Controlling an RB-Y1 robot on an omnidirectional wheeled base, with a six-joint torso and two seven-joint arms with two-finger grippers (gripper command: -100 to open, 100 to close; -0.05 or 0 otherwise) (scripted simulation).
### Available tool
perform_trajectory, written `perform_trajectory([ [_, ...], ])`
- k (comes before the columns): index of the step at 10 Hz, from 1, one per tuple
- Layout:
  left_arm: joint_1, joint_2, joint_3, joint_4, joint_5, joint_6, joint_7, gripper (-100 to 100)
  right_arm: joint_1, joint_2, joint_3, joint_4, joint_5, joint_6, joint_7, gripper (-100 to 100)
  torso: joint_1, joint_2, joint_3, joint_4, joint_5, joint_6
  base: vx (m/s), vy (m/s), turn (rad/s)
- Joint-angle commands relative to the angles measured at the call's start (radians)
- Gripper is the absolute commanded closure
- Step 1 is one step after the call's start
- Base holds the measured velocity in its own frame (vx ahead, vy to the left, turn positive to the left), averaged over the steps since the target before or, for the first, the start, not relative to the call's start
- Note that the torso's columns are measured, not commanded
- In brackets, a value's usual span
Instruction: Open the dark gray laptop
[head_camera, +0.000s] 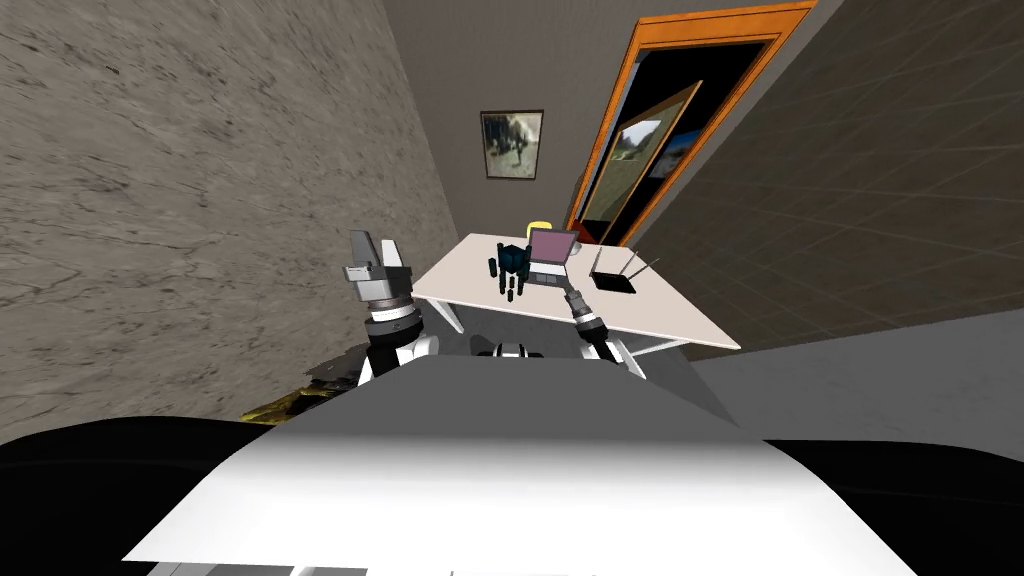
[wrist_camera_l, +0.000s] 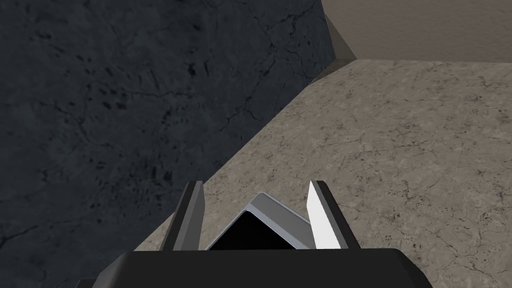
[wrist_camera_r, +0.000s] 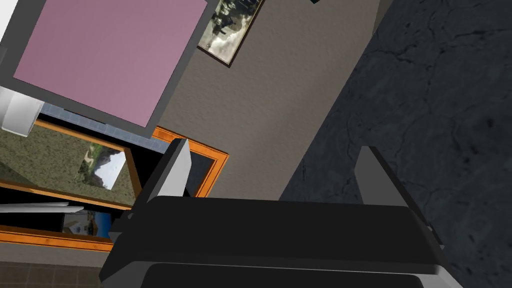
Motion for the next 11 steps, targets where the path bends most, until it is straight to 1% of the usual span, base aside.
perform_trajectory([
  [1, 0.000, 0.000, 0.000, 0.000, 0.000, 0.000, 0.000, 0, -0.022, -0.064, -0.010, 0.068, 0.067, 0.012, -0.020, -100, -0.001, 0.000, 0.000, 0.000, 0.000, 0.001, 0.001, 0.057, 0.166],
  [2, 0.000, 0.000, 0.000, 0.000, 0.000, 0.000, 0.000, 0, -0.039, -0.092, -0.011, 0.102, 0.097, 0.026, -0.029, -100, -0.002, 0.000, 0.000, 0.000, -0.001, 0.000, -0.006, 0.076, 0.347],
  [3, 0.000, 0.000, 0.000, 0.000, 0.000, 0.000, 0.000, 0, -0.039, -0.100, -0.011, 0.117, 0.109, 0.026, -0.029, -100, -0.001, 0.001, 0.000, 0.000, 0.000, 0.000, 0.008, 0.061, 0.110],
  [4, 0.000, 0.000, 0.000, 0.000, 0.000, 0.000, 0.000, 0, -0.056, -0.136, -0.013, 0.160, 0.147, 0.041, -0.037, -100, -0.002, 0.000, 0.000, 0.000, 0.000, 0.001, 0.007, 0.064, 0.177],
  [5, 0.000, 0.000, 0.000, 0.000, 0.000, 0.000, 0.000, 0, -0.074, -0.163, -0.014, 0.199, 0.177, 0.058, -0.045, -100, -0.002, 0.000, 0.000, 0.000, 0.000, 0.000, -0.006, 0.079, 0.372],
  [6, 0.000, 0.000, 0.000, 0.000, 0.000, 0.000, 0.000, 0, -0.074, -0.172, -0.014, 0.204, 0.193, 0.058, -0.045, -100, 0.000, 0.001, 0.000, 0.000, 0.000, 0.000, 0.006, 0.066, 0.101],
  [7, 0.000, 0.000, 0.000, 0.000, 0.000, 0.000, 0.000, 0, -0.092, -0.206, -0.014, 0.240, 0.233, 0.076, -0.051, -100, -0.002, 0.001, 0.000, 0.000, 0.000, 0.001, 0.016, 0.074, 0.142],
  [8, 0.000, 0.000, 0.000, 0.000, 0.000, 0.000, 0.000, 0, -0.110, -0.237, -0.014, 0.274, 0.262, 0.098, -0.057, -100, -0.001, 0.000, 0.000, 0.000, 0.000, 0.000, 0.025, 0.083, 0.305],
  [9, 0.000, 0.000, 0.000, 0.000, 0.000, 0.000, 0.000, 0, -0.110, -0.243, -0.014, 0.295, 0.277, 0.098, -0.057, -100, -0.001, -0.001, -0.001, 0.000, 0.000, 0.000, 0.015, 0.057, 0.150],
  [10, 0.000, 0.000, 0.000, 0.000, 0.000, 0.000, 0.000, 0, -0.129, -0.278, -0.014, 0.319, 0.318, 0.121, -0.062, -100, -0.002, 0.000, 0.000, 0.000, -0.001, 0.001, 0.013, 0.062, 0.208],
  [11, 0.000, 0.000, 0.000, 0.000, 0.000, 0.000, 0.000, 0, -0.129, -0.278, -0.014, 0.342, 0.318, 0.121, -0.062, -100, -0.002, 0.001, 0.000, 0.000, -0.001, 0.000, 0.009, 0.049, 0.108],
])
